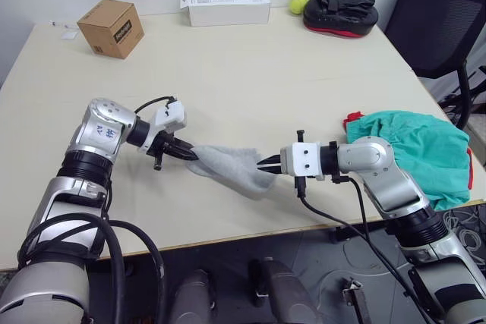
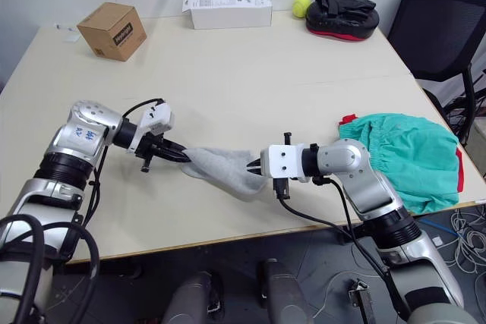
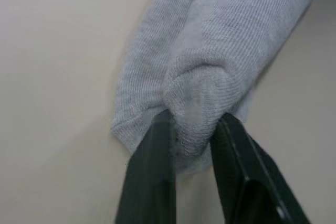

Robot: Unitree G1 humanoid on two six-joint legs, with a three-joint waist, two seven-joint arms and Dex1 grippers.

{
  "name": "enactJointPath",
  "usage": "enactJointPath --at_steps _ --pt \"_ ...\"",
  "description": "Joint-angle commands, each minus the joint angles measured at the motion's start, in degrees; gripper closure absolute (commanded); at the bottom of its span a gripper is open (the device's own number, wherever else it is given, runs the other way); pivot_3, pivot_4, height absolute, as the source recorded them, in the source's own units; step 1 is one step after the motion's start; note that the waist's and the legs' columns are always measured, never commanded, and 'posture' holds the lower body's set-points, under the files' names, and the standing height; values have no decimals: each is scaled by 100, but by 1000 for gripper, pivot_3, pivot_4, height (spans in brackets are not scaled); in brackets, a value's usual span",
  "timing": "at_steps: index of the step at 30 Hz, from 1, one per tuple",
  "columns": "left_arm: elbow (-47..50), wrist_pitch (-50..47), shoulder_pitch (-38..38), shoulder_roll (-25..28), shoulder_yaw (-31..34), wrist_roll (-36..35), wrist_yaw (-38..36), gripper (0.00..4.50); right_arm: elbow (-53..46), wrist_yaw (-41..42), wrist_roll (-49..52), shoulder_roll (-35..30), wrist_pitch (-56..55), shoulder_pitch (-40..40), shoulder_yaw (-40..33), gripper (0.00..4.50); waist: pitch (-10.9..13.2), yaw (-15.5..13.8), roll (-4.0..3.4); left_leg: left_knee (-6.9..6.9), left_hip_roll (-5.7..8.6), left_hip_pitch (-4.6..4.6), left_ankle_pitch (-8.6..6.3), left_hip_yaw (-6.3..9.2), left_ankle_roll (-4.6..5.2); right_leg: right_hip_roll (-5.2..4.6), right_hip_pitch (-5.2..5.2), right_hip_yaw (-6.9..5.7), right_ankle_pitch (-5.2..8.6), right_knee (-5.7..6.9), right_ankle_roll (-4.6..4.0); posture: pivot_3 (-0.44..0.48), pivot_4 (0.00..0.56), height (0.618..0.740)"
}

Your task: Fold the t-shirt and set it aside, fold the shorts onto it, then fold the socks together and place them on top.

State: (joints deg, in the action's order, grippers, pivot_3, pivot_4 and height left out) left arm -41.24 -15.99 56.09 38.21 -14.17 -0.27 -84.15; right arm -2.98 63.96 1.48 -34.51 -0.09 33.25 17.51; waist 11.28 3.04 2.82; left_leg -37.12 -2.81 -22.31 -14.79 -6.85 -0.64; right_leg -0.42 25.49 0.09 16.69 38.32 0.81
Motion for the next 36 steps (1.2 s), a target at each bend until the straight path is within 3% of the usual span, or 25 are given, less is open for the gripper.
enactJointPath --at_steps 1,6,13,16,20,24,27,30,33,36 --pt "-68 -319 248 140 101 -105 -313 4488 -215 -58 13 -82 -123 -10 -142 4243 0 5 0 0 0 1 0 -1 -1 0 0 0 0 1 0 0 150 740" --pt "-343 -1536 618 167 -93 -45 -618 4488 -209 -91 -4 -86 -161 -37 -136 4243 0 1 0 -1 0 0 0 0 0 0 0 0 0 1 0 0 150 740" --pt "-780 -2177 770 110 -487 104 -769 4488 -212 -126 -28 -111 -218 -91 -142 4243 0 12 0 0 0 0 1 2 -1 0 1 0 2 1 3 0 150 740" --pt "-685 -2153 758 185 -582 86 -801 3894 -199 -150 -62 -123 -256 -114 -135 4243 0 8 1 1 0 0 1 2 -3 -1 1 0 2 1 3 0 150 740" --pt "-622 -1776 712 311 -593 145 -677 2623 -136 -224 -193 -82 -314 -110 -76 4243 0 8 0 0 1 0 1 2 -3 -2 1 1 2 1 3 0 150 740" --pt "41 -1087 464 671 -382 -81 -773 1405 -106 -381 -247 131 -144 -55 4 4243 1 25 1 2 -2 1 2 1 -10 -1 2 2 3 2 1 0 150 740" --pt "615 -472 193 835 -76 -310 -540 1391 -125 -368 -219 247 -14 -25 59 4371 1 11 1 3 -4 2 2 2 -13 -2 3 1 6 7 -4 0 150 740" --pt "1290 -461 -89 746 303 -659 -220 1391 -111 -390 -280 400 40 43 168 4371 0 -2 1 -3 -2 1 3 3 -13 -5 2 1 6 9 -4 0 150 740" --pt "2016 -767 -442 593 529 -948 -7 1993 -13 -539 -374 674 174 182 282 4500 0 -3 1 -9 0 0 2 3 -11 -6 2 1 6 17 -4 0 150 740" --pt "2559 -818 -780 476 496 -960 207 2926 116 -667 -515 909 269 279 414 4500 0 2 0 -9 0 2 3 2 -12 -6 2 2 6 22 -4 0 150 740"
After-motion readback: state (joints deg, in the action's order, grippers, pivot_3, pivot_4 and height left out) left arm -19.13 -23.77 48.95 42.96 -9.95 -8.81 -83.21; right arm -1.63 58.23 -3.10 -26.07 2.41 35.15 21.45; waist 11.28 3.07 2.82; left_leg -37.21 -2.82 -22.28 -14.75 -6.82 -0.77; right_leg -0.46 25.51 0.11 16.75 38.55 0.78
